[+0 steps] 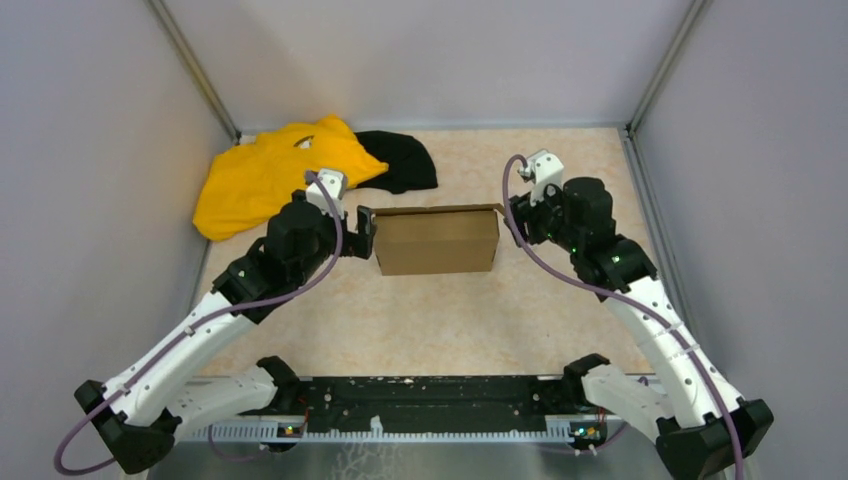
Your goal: Fold the paper box
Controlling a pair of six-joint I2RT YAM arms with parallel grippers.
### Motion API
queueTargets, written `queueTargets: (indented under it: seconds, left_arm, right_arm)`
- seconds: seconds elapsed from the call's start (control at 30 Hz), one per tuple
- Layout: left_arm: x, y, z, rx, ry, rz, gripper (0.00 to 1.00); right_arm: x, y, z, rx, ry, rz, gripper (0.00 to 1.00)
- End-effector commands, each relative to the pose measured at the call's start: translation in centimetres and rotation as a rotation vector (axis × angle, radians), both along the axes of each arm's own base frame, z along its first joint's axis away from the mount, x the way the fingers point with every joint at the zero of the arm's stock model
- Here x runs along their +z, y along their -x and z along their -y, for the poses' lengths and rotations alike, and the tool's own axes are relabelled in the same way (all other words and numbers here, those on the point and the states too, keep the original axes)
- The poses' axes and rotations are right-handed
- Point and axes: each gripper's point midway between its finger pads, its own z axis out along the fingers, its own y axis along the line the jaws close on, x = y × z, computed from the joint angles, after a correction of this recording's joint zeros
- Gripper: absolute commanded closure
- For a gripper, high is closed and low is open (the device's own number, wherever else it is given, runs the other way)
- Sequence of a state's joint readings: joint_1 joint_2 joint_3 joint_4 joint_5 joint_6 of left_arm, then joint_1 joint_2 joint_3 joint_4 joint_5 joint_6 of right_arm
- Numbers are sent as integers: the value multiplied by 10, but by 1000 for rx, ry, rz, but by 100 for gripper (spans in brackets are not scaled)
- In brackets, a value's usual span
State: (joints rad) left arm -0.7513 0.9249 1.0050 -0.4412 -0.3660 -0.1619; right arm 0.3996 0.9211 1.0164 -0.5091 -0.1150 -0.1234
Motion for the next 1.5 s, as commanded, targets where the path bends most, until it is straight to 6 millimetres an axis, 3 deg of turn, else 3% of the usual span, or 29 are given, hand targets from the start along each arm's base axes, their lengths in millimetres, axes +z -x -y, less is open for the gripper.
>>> queueTargets:
  seconds: [0.0,0.17,0.47,0.63,0.8,1.33,1.37,1.43,1.47]
  left_arm:
    - [7,-11,-13,60,-63,85,3]
    - [19,-15,-12,42,-84,145,5]
    - [8,-16,-4,8,-96,118,14]
    - [-4,-16,-5,6,-112,97,14]
    - [-16,-24,-8,20,-120,59,2]
    - [-13,-30,-17,25,-75,49,5]
    - [-14,-30,-16,25,-75,45,5]
    - [-15,-30,-16,23,-73,42,6]
    - [-15,-31,-17,23,-73,41,6]
  right_arm:
    - [13,-19,-1,-18,32,84,45]
    - [4,-32,-10,13,43,69,54]
    - [2,-37,-18,44,42,59,60]
    - [3,-39,-19,39,37,62,65]
    - [4,-39,-21,45,21,61,69]
    - [8,-44,-30,72,-1,66,72]
    - [8,-45,-31,74,-1,66,74]
    - [8,-46,-31,73,1,61,91]
    - [7,-47,-31,72,3,57,94]
